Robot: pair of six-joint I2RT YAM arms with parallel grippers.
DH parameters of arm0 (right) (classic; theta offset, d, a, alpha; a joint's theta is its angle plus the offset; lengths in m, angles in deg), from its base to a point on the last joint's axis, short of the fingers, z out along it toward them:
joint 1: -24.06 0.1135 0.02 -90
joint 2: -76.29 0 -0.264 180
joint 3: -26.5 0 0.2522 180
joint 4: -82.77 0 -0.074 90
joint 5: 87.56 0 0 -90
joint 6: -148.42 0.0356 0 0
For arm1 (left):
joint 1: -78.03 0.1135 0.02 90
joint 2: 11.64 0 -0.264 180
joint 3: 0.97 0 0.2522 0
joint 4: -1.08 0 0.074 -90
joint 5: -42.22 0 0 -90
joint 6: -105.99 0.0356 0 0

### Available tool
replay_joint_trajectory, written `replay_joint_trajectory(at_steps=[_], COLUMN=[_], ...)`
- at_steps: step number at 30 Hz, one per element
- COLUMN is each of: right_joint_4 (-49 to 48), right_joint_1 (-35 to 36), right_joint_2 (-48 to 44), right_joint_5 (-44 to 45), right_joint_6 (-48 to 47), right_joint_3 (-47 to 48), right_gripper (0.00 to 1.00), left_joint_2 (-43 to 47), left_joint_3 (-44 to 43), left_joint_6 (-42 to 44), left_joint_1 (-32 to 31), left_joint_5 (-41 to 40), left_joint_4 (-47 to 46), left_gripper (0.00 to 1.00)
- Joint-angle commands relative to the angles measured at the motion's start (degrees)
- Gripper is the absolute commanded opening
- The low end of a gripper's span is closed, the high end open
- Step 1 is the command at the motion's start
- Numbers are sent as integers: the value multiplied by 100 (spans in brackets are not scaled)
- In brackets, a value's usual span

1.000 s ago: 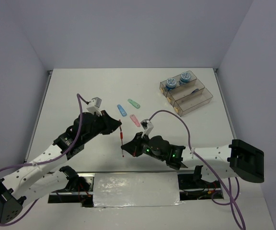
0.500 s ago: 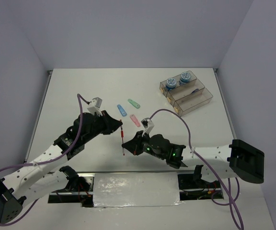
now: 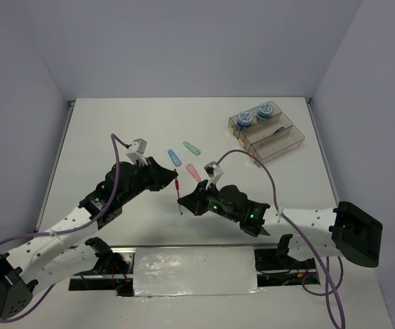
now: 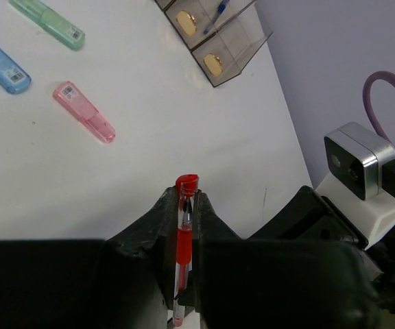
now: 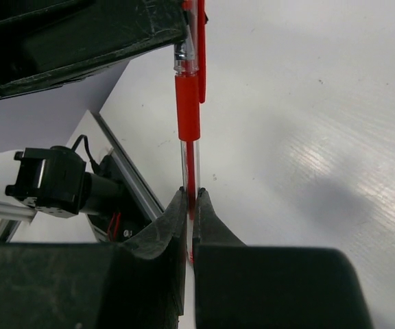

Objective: Sort the stationery into containers
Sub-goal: Close the pen cap on the pen.

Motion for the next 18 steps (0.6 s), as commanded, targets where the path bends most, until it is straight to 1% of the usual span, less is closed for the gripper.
replay_joint_trajectory(at_steps=[1,5,8,10,14,16,18], right_joint_4=[-787,-1157,-1604,-1588,-1869,-1738,-1685], right_joint_1=[-375,-490,-595,-710,-1315,-1395,-1431], right_joint_2=[-262,-183,-104,-103,-147,-209,-288], right_joint_5=[128,14,-179,-293,-872,-1066,-1163], right_joint_6=[-215,-382,-487,-540,-505,-758,-926], right_joint_3=[71,105,140,211,272,430,518], right_gripper=[0,0,0,0,0,0,0], left_joint_2=[25,-54,-106,-176,-282,-274,-247], left_joint_3=[132,141,141,80,9,79,114], left_joint_6=[56,-58,-102,-76,12,21,65], left_joint_1=[-125,-230,-405,-476,-687,-696,-705], left_joint_5=[337,285,145,83,38,38,-146], left_joint_4=[-40,-101,-137,-93,91,92,127], left_gripper=[0,0,0,0,0,0,0])
